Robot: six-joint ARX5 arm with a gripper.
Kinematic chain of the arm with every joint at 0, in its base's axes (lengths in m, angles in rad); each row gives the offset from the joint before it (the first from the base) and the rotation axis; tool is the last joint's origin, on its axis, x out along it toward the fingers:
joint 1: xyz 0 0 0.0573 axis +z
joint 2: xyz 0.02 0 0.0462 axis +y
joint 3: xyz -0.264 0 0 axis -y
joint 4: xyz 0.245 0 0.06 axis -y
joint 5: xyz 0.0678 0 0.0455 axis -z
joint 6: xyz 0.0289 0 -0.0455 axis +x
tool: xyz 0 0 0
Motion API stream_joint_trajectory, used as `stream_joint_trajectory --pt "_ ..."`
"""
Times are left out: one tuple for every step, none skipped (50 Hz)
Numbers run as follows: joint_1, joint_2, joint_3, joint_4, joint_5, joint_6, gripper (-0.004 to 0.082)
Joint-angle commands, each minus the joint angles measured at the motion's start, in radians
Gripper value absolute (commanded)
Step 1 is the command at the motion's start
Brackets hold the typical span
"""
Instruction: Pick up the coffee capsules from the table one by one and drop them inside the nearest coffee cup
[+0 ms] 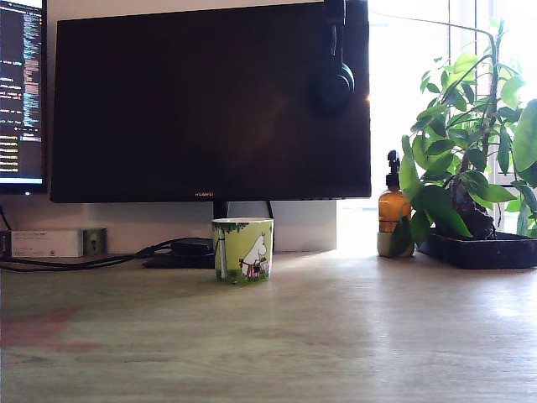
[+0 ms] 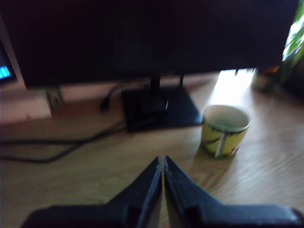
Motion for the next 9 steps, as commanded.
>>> stream_joint_trajectory --pt "0.002 -0.039 -0.027 -0.023 0.002 -0.034 -0.0020" --pt "0.002 -0.055 -0.027 -0.032 0.002 -0.034 -0.0020" --pt "0.002 -0.071 -0.027 -0.039 0.001 -0.034 -0.0020" --pt "0.002 -0.085 -0.027 -0.047 0.002 -0.034 -0.0020" --pt "0.002 -0.101 -0.027 -0.054 0.002 -0.034 -0.0020" --pt "0.002 -0.116 -0.027 -0.060 0.002 -0.034 -0.0020" --pt "0.002 -0.130 -0.027 -0.066 0.002 -0.034 -0.0020" --pt "0.002 -0.142 -0.027 -0.071 0.002 -0.034 -0.0020" --pt "0.002 -0.154 -0.027 -0.072 0.002 -0.034 -0.0020"
